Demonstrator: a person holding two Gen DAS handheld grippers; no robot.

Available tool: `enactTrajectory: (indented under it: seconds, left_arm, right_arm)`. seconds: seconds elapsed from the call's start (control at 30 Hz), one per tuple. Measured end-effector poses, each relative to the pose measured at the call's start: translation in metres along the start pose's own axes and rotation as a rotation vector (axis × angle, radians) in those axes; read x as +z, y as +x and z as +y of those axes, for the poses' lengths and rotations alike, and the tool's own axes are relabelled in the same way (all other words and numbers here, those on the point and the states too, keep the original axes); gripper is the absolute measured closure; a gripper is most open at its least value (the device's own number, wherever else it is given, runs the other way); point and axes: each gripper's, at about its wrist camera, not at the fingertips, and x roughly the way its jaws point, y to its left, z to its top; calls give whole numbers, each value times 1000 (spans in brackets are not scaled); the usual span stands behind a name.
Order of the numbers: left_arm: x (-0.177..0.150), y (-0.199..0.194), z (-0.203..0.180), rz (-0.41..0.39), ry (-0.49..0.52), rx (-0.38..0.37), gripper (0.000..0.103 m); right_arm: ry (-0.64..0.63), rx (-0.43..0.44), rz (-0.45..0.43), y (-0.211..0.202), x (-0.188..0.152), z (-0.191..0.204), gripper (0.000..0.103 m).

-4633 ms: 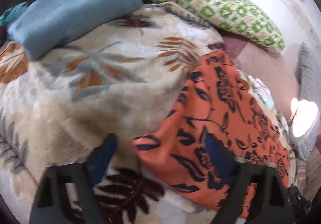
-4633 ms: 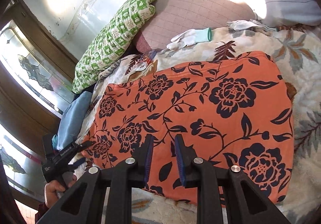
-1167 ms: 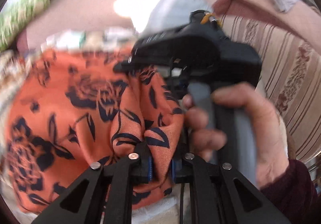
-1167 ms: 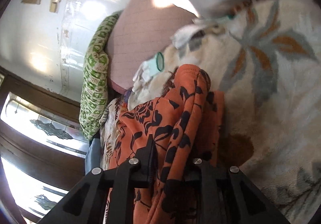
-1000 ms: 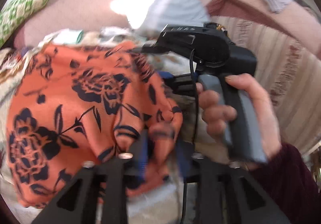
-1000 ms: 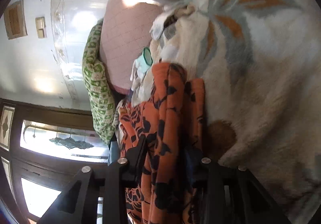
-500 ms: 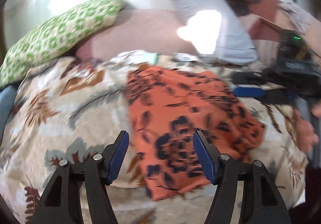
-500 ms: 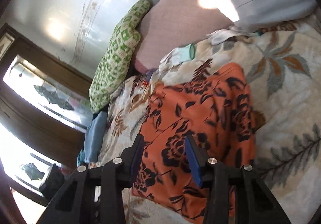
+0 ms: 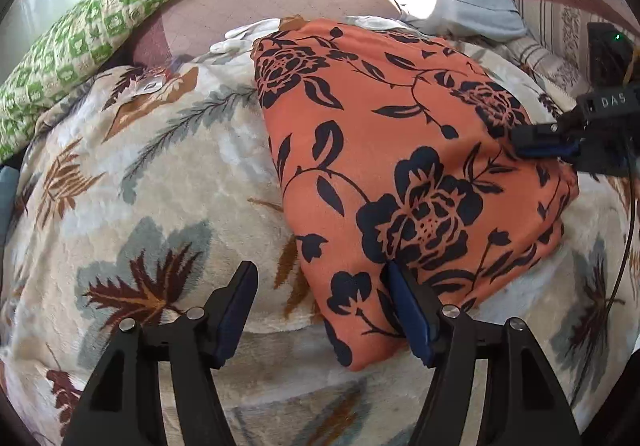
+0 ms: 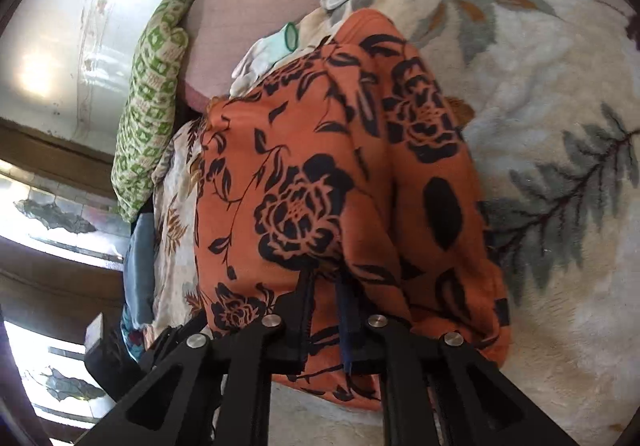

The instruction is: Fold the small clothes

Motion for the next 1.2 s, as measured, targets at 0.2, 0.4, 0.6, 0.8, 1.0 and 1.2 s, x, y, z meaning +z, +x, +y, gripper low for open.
enactTrajectory:
  seconds: [0.2,0.4,0.6,0.8,1.0,1.2]
  left_arm:
    - [3,-1,10,25,-24,-37,35]
    - [6,-12,16,7,-61,-103,45]
    - [15,-27,27,-105,-141,-156,45]
    - [17,-5,27,-60,-178,-158,45]
    - [15,9,12,82,-49,-131,42]
    - [21,-2,25,-3,-93,-189,43]
  right_arm:
    - [-18,-57,-62,-29,-11,-2,91]
    - [-88,20,-84,-42,-26,25,86]
    - [-131,-164,156,14,-46,14,86]
    - [-116,-156,156,-1,-41,15,87]
    - [-179,-32,-75,-34,-2,61,86]
    - [-153,-46,-103,9,43,63,87]
